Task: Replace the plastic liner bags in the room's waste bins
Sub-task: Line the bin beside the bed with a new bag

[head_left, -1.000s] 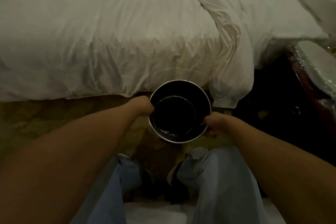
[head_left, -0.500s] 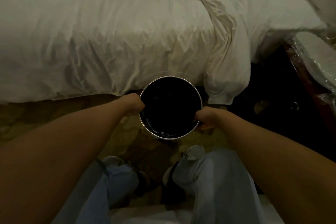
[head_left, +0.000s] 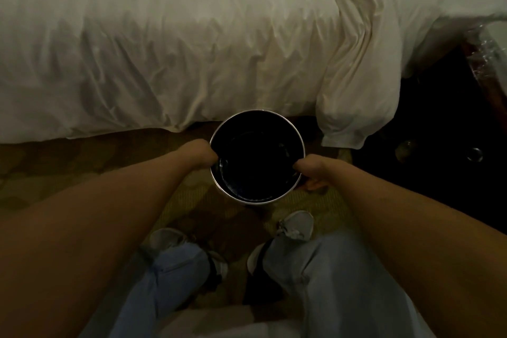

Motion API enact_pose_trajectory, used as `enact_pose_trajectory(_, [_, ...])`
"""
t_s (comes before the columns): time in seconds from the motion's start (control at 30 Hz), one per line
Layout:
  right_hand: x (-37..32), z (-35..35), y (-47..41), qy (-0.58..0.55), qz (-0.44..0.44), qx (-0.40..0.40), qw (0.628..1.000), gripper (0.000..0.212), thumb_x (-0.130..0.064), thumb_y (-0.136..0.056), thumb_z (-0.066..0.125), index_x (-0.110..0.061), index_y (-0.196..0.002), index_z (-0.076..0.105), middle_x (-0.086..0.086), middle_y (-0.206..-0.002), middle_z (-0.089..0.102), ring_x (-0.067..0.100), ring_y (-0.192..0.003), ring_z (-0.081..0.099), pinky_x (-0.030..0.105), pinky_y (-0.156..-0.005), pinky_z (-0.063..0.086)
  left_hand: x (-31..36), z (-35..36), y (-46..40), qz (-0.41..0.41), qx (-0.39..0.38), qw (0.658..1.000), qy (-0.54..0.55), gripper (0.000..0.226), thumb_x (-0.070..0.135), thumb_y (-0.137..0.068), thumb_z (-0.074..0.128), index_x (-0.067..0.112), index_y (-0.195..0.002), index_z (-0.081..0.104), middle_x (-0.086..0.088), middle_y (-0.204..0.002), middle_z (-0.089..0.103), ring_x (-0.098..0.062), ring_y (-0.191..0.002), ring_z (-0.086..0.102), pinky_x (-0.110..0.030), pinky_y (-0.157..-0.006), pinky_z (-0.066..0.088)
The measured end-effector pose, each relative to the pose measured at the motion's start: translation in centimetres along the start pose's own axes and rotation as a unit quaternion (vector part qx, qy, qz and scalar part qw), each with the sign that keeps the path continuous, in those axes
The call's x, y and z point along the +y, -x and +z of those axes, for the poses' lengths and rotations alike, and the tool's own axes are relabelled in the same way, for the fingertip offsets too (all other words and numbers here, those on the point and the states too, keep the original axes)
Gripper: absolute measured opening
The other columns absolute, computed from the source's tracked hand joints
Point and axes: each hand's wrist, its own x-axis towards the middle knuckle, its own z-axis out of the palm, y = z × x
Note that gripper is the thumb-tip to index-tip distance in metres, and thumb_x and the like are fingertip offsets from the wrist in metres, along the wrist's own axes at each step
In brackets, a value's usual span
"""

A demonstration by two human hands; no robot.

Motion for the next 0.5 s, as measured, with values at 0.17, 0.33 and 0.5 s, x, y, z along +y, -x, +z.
enact_pose_trajectory(0.17, [0.8, 1.1, -2.5, -0.069, 0.003, 0.033, 0.997, 0.021, -0.023, -0.106, 0.043, -0.005, -0.111, 0.051, 0.011, -0.085, 0.063, 0.021, -0.068, 0.065, 0.019, -0.040, 0.049, -1.1, 2.2, -2.4, 0.016, 0.008, 1.000, -0.012, 0.017, 0.023, -0.095, 0.051, 0.009, -0.089, 0.060, -0.014, -0.102, 0.064, -0.027, -0.087, 0.059, -0.033, -0.071, 0.046])
enact_pose_trajectory(0.33, [1.4, 1.6, -5.4, -0.073, 0.005, 0.033, 0.997, 0.050, -0.037, -0.106, 0.041, 0.002, -0.138, 0.045, 0.023, -0.122, 0.063, 0.034, -0.095, 0.069, 0.040, -0.073, 0.061, -1.4, 3.7, -3.9, 0.025, -0.002, 1.000, -0.011, 0.023, 0.024, -0.097, 0.051, 0.007, -0.101, 0.066, -0.014, -0.106, 0.064, -0.031, -0.097, 0.062, -0.037, -0.080, 0.050])
enact_pose_trajectory(0.5, [1.7, 1.9, -6.6, -0.031, 0.015, 0.041, 0.999, 0.048, -0.037, -0.106, 0.041, 0.000, -0.137, 0.048, 0.016, -0.110, 0.065, 0.026, -0.080, 0.067, 0.031, -0.063, 0.054, -1.8, 5.1, -5.4, 0.000, -0.011, 1.000, 0.013, 0.038, 0.033, -0.101, 0.047, 0.003, -0.116, 0.065, -0.018, -0.117, 0.065, -0.033, -0.105, 0.063, -0.034, -0.078, 0.047])
